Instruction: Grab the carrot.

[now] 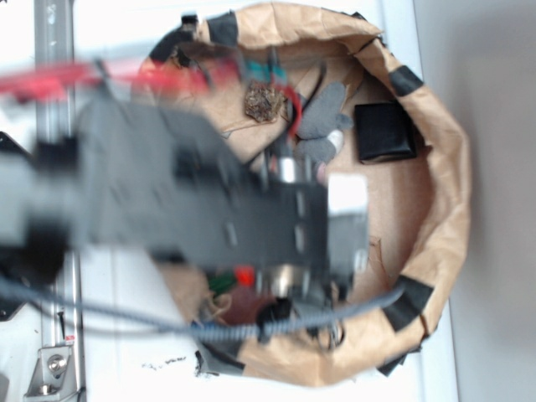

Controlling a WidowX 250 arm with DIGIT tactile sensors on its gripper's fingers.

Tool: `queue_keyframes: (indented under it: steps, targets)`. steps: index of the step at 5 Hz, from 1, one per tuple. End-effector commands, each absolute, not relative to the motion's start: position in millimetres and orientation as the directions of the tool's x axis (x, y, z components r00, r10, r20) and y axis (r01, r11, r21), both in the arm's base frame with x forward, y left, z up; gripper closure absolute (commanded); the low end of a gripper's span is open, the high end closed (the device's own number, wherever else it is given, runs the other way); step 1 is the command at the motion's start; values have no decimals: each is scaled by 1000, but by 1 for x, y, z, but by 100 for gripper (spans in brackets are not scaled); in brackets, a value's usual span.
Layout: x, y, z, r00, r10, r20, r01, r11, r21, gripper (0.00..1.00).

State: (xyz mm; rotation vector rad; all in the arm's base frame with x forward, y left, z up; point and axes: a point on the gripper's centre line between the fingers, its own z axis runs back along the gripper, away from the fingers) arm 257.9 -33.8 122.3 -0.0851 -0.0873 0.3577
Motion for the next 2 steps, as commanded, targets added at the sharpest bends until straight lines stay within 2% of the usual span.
queue_keyframes:
  steps: [1, 2]
  targets:
    - [269, -19, 231, 960, 141, 242, -128, 990, -66, 100]
    - [268, -26, 232, 969, 120, 218, -111, 992, -51, 100]
